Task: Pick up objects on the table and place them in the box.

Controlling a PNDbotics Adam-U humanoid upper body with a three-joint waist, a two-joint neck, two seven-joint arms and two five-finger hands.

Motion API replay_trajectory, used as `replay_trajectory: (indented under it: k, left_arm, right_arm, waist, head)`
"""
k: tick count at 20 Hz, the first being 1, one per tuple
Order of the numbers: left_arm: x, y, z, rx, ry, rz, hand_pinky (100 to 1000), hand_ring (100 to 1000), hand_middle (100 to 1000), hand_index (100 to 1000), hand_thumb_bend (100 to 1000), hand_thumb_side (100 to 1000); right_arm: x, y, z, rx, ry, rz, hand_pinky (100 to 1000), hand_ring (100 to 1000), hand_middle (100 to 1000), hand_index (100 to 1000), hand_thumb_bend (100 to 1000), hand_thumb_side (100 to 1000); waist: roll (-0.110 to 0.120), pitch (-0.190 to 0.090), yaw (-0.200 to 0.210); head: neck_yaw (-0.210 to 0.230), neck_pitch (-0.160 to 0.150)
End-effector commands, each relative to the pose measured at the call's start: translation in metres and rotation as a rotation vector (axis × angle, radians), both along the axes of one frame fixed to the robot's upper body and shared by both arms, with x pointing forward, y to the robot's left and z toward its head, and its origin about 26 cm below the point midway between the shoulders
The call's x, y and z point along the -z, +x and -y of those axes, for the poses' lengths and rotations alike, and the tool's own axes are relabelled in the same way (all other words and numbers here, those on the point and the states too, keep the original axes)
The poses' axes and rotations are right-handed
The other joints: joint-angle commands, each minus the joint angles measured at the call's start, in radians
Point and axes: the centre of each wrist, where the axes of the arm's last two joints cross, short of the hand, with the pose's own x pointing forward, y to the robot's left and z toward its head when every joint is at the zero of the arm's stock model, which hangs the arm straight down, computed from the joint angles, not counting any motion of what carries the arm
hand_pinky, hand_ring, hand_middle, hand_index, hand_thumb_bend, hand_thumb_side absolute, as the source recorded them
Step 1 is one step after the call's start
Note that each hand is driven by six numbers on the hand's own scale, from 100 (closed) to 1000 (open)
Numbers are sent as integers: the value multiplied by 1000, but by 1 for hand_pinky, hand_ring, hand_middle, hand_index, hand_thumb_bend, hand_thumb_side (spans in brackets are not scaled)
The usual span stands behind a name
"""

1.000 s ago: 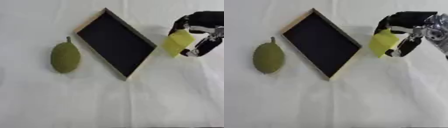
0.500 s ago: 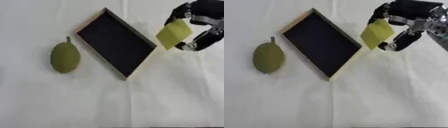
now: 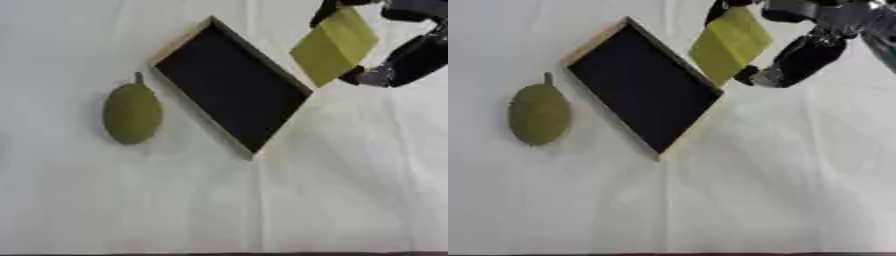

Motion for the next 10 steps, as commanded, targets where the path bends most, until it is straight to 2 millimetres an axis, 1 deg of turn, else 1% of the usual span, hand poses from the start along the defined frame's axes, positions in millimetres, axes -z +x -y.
replay_trajectory:
  k: [1,5,10]
  left_arm:
    - [-9,-2,1,11,25,26,853,885,896,1000,369,771]
    - [-11,-1,4,26,30,29,853,885,896,1000,369,769]
    - [-14,0,6,43,30,39,853,885,895,1000,370,768]
  right_arm:
    - [-7,-5,-12,-24,-25,19,776,664,565,633,143,100]
    - [-4,-3,-29,-23,-62,-12,772,668,573,643,154,100]
    - [4,13,-38,2,-71,-56,770,671,580,654,173,100]
  waist:
    - [2,-32,1]
    - [-2,-36,7]
    - [-6,-36,16]
  head:
    - [2,11]
    - [-7,14]
    - [-16,12]
